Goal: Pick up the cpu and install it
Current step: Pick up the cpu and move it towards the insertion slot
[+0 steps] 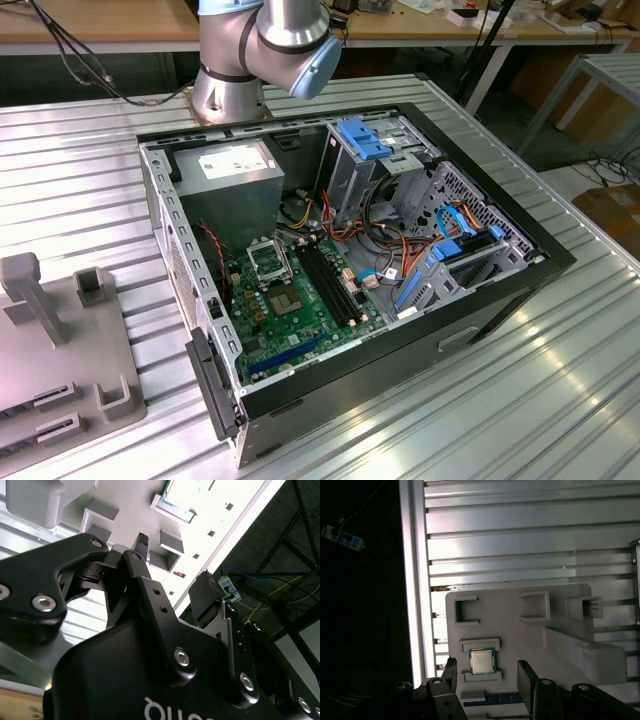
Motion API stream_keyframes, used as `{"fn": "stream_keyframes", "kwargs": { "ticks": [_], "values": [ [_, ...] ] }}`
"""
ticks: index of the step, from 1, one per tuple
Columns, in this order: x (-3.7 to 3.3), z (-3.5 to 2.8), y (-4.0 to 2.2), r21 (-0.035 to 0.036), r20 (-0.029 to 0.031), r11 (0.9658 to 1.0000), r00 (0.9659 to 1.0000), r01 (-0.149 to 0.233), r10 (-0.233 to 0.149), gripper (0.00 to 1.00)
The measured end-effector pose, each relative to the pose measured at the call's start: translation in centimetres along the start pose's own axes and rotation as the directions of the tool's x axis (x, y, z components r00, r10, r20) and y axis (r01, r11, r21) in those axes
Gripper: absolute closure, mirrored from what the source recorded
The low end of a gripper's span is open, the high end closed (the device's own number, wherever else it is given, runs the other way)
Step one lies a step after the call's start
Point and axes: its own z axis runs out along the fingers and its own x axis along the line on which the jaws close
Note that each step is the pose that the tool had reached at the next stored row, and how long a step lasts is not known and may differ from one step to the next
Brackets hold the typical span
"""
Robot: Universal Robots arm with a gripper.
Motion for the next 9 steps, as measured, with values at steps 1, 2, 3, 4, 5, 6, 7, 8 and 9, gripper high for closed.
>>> {"fn": "stream_keyframes", "kwargs": {
  "ticks": [1, 2, 3, 4, 5, 6, 7, 8, 9],
  "values": [
    [-0.01, 0.05, -0.1, -0.0011, -0.0002, 1.0, 1.0, 0.003, -0.003, 0.4],
    [-0.01, 0.17, -0.12, -0.0015, -0.0005, 0.9999, 0.9999, 0.012, -0.012, 0.4],
    [-0.01, 0.34, -0.13, -0.0012, -0.0014, 0.9997, 0.9997, 0.025, -0.025, 0.4],
    [-0.01, 0.5, -0.16, -0.001, -0.0026, 0.9994, 0.9994, 0.036, -0.036, 0.4],
    [-0.02, 0.68, -0.28, -0.0008, -0.0048, 0.9991, 0.9991, 0.043, -0.043, 0.4],
    [-0.03, 0.8, -0.4, -0.0006, -0.0067, 0.999, 0.9989, 0.046, -0.046, 0.4],
    [0.01, 0.97, -0.48, -0.0005, -0.007, 0.9989, 0.9989, 0.046, -0.046, 0.4],
    [0.02, 1.14, -0.5, -0.0006, -0.007, 0.9989, 0.9989, 0.047, -0.047, 0.4],
    [0.02, 1.33, -0.51, -0.0006, -0.0071, 0.9989, 0.9989, 0.047, -0.047, 0.4]
  ]
}}
